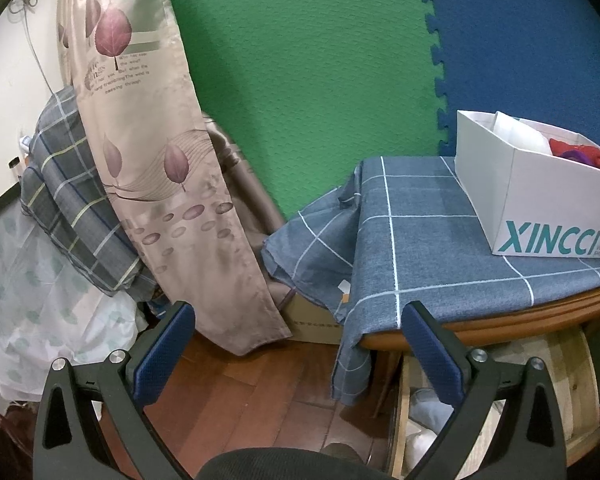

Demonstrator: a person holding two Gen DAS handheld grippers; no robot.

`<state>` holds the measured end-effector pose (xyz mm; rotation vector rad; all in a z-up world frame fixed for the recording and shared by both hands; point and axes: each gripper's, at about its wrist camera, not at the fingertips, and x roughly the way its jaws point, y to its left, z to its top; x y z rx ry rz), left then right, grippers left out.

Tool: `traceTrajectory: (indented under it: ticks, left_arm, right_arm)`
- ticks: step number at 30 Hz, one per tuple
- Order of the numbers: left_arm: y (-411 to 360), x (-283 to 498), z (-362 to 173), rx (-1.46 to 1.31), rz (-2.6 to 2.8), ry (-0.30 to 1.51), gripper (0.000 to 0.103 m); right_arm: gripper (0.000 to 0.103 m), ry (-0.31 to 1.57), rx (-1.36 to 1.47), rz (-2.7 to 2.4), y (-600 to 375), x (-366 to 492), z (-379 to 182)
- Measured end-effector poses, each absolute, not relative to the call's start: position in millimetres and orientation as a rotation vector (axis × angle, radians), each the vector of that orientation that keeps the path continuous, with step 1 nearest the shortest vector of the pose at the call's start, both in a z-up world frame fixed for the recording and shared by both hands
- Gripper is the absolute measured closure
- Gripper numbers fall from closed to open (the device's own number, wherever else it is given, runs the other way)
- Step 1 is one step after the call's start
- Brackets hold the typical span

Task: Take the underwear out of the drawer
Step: 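Lift the red sock with the right gripper and release it into the shoe box, then reach the left gripper down into the drawer toward the remaining socks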

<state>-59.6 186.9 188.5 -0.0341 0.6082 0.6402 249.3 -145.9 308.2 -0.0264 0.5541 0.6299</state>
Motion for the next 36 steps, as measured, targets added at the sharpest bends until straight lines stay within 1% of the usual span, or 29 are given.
traceTrajectory:
  ticks: [2,4,7,11,14,15,16,17,19,21,25,31,32,36]
  left_arm:
    - [186.9,-59.3,188.5,-0.033,0.640,0.609,0.001]
    - [186.7,-58.9,188.5,-0.028,0.642,0.610,0.001]
    - [186.6,-58.8,188.7,-0.014,0.643,0.612,0.001]
    - [181.7,-59.9,189.9,0.031,0.638,0.609,0.001]
    - [173.6,-61.5,190.5,0.082,0.613,0.596,0.001]
    - [169.4,-61.6,190.5,0.100,0.597,0.589,0.001]
    - [165.2,-63.0,190.6,0.119,0.579,0.581,0.001]
    - [160.2,-64.2,190.7,0.141,0.554,0.576,0.001]
    - [148.0,-64.4,188.3,0.187,0.479,0.587,0.001]
    - [131.6,-59.1,182.8,0.224,0.387,0.627,0.001]
    - [84.2,-43.0,159.5,0.238,0.129,0.790,0.001]
    - [6.2,3.8,103.3,0.350,0.007,1.006,0.002]
    - [-3.5,8.8,96.3,0.377,-0.003,1.024,0.003]
    - [-45.2,36.0,70.5,0.605,-0.044,1.049,0.004]
  right_arm:
    - [0.035,0.494,-0.089,0.578,-168.7,212.8,294.7]
    - [0.034,0.474,-0.165,0.511,-190.2,184.8,274.2]
    - [0.034,0.496,-0.210,0.422,-222.5,158.1,242.5]
    - [0.034,0.557,-0.198,0.337,-252.2,147.5,208.2]
    - [0.033,0.532,-0.176,0.313,-256.9,140.0,209.7]
    - [0.032,0.516,-0.174,0.311,-259.2,135.7,211.1]
    - [0.027,0.514,-0.171,0.312,-259.0,135.0,210.3]
    - [0.025,0.527,-0.167,0.312,-259.8,136.1,207.7]
    - [0.025,0.533,-0.167,0.301,-257.4,138.9,206.1]
    - [0.025,0.533,-0.152,0.305,-258.0,138.9,207.8]
    - [0.025,0.536,-0.123,0.316,-266.0,138.8,208.8]
    - [0.025,0.546,-0.103,0.333,-268.4,141.5,207.1]
    - [0.025,0.549,-0.097,0.336,-269.8,141.8,206.9]
    - [0.025,0.548,-0.064,0.349,-276.6,141.2,207.9]
